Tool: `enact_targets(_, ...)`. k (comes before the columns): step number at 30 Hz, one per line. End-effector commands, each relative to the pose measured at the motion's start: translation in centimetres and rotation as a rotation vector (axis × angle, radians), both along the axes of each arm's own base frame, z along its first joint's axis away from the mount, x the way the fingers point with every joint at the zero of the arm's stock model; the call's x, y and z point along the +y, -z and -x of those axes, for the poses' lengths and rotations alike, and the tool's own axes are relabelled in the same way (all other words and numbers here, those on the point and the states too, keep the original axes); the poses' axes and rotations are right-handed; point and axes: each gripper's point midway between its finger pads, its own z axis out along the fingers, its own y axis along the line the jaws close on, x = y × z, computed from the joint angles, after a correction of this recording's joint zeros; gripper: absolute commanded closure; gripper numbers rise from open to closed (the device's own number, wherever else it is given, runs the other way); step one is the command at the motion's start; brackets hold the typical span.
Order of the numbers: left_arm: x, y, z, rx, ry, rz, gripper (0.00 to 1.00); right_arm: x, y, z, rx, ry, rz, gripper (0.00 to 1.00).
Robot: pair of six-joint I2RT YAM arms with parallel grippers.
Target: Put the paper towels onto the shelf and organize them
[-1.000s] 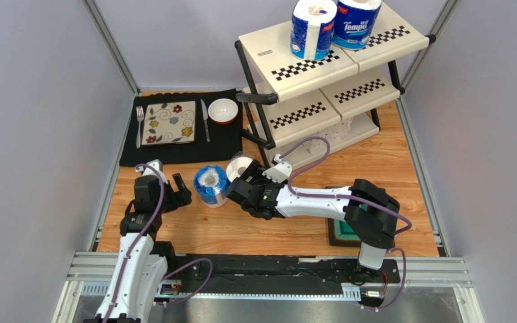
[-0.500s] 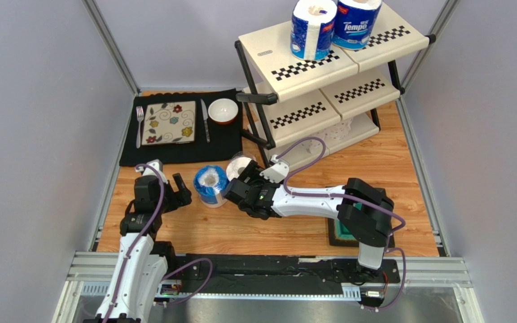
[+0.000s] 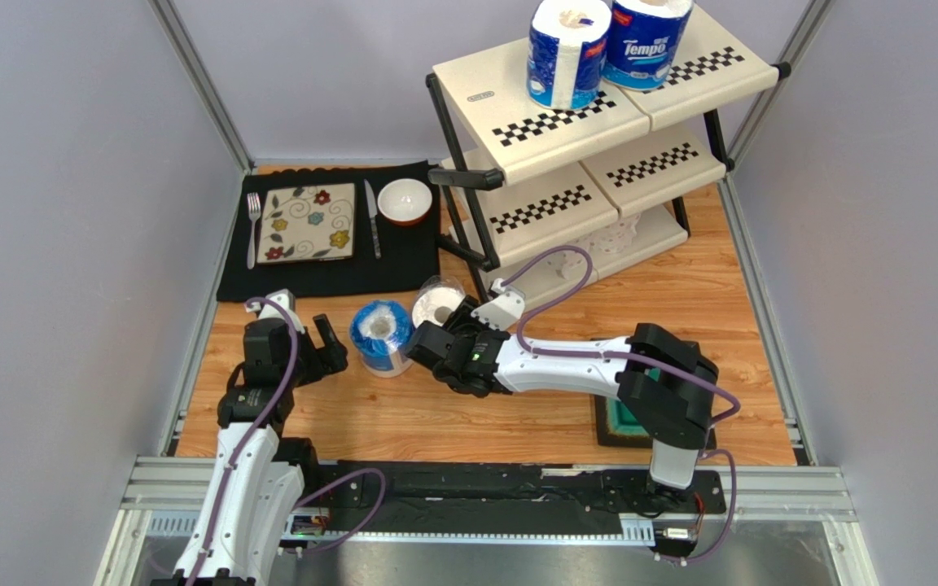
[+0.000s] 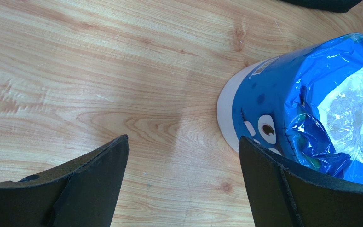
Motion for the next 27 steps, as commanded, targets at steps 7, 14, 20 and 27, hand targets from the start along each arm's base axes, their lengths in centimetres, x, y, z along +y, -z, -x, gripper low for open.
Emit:
enact_targets(7, 0.0, -0.3, -0.4, -0.026, 0.010, -0.012, 0.05, -4.1, -1.5, 2.6, 0.033, -0.074, 0.029, 0.84)
enact_targets(14, 0.0, -0.4, -0.4, -0.027, 0.010, -0.012, 0.05, -6.9, -2.7, 5.2, 0.069, -0.177, 0.049, 0.86)
enact_targets(20, 0.1, -0.4, -0.5, -0.027, 0.008, -0.014, 0.05, -8.7, -3.9, 8.3, 0.109, -0.328, 0.056, 0.86)
enact_targets(27, 0.1, -0.4, -0.4, -0.027, 0.006, -0.014, 0.05, -15.5, -8.8, 9.0, -0.027, -0.265, 0.017, 0.82)
